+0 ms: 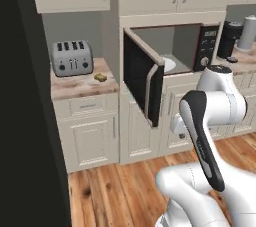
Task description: Place the sponge inside the microwave to prepare for sanitizing.
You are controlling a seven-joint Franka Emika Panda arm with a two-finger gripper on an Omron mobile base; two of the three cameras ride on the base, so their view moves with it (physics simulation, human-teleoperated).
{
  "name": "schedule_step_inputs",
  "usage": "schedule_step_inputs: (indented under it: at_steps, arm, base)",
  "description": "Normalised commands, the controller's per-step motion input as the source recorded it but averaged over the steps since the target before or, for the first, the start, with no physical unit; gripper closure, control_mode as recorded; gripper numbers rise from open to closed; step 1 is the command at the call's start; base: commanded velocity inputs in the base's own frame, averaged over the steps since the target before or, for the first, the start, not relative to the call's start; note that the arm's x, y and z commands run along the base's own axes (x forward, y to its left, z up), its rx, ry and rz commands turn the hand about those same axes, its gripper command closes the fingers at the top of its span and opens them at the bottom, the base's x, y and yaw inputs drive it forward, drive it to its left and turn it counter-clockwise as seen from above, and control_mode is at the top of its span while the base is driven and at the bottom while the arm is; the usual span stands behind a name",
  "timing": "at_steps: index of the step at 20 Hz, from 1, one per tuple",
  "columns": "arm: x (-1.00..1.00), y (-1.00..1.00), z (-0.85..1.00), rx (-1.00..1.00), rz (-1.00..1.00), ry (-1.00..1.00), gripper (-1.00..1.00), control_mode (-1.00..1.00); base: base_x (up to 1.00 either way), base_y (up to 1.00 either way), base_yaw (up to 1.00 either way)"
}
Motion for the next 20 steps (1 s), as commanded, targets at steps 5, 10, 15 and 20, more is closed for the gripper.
schedule_step_inputs:
  at_steps: [5,10,15,20]
  arm:
    - [0.00,0.00,0.00,0.00,0.00,0.00,-1.00,1.00]
    - [0.00,0.00,0.00,0.00,0.00,0.00,-1.00,1.00]
    - [0.00,0.00,0.00,0.00,0.00,0.00,-1.00,1.00]
    - [0.00,0.00,0.00,0.00,0.00,0.00,-1.00,1.00]
  base:
    - [-0.22,0.37,0.08]
    - [0.01,0.08,0.01]
    - [0.18,0.60,0.04]
    - [0.03,0.43,0.01]
